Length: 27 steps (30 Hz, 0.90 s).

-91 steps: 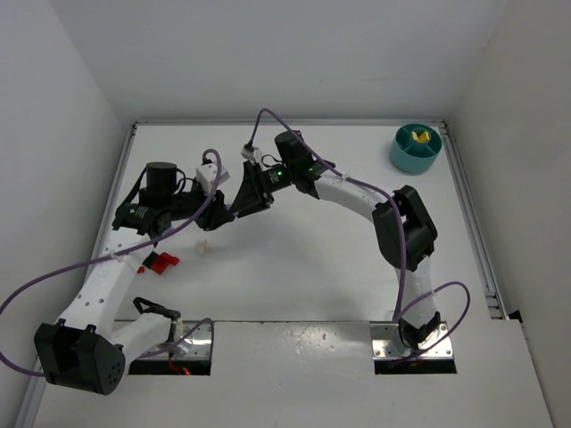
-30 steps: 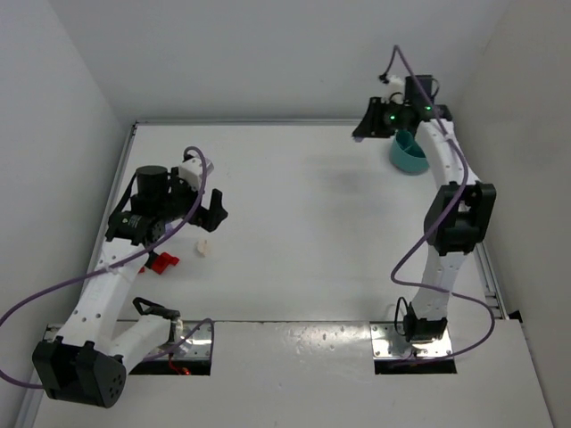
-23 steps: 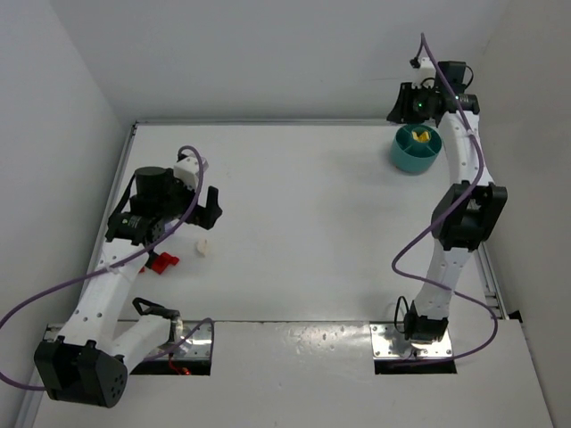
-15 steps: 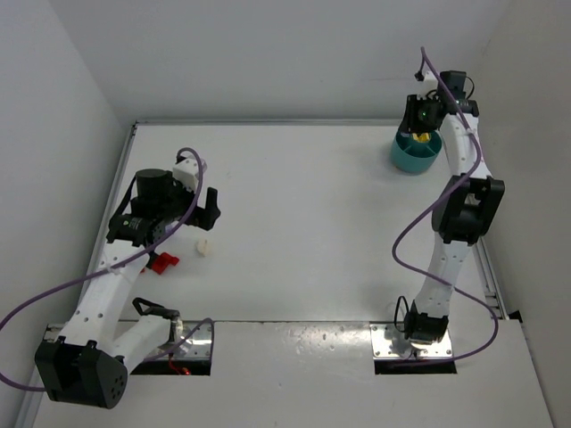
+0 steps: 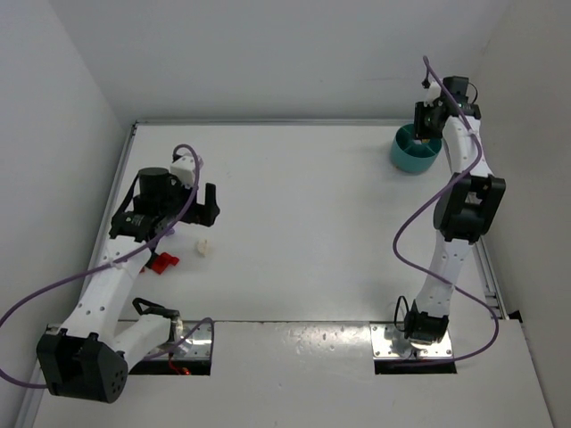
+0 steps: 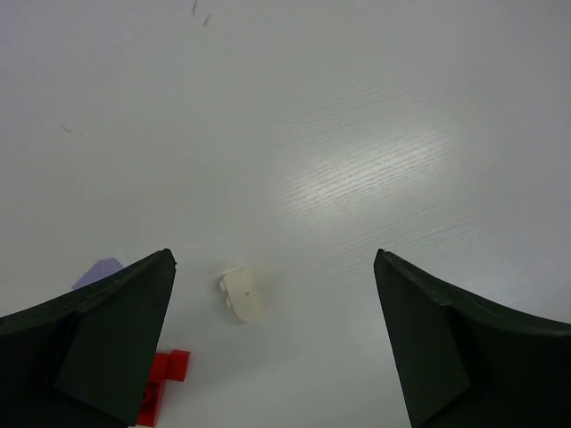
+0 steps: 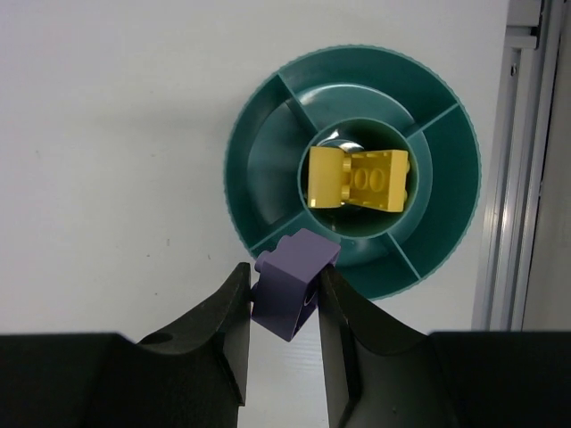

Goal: Sort the legos into containers by color

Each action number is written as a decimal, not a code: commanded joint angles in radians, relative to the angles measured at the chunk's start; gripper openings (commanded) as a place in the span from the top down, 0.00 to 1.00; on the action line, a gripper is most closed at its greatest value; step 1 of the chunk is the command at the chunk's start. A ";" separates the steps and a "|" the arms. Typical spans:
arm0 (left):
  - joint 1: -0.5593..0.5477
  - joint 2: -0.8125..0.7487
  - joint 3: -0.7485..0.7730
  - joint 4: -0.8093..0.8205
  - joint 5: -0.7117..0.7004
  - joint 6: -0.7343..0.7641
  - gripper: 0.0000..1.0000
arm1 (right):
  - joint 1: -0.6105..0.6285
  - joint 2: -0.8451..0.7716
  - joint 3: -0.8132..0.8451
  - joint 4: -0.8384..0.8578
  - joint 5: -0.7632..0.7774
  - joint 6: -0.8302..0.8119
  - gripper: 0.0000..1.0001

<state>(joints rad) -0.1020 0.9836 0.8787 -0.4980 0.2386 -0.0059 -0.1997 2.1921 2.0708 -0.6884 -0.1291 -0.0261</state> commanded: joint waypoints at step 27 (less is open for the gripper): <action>0.010 -0.045 -0.047 0.082 -0.177 -0.091 0.00 | -0.006 0.052 -0.006 0.038 0.138 0.037 0.51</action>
<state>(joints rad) -0.1020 0.9649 0.8341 -0.4438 0.0971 -0.0906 -0.2008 2.2433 2.0552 -0.6819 -0.0059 0.0002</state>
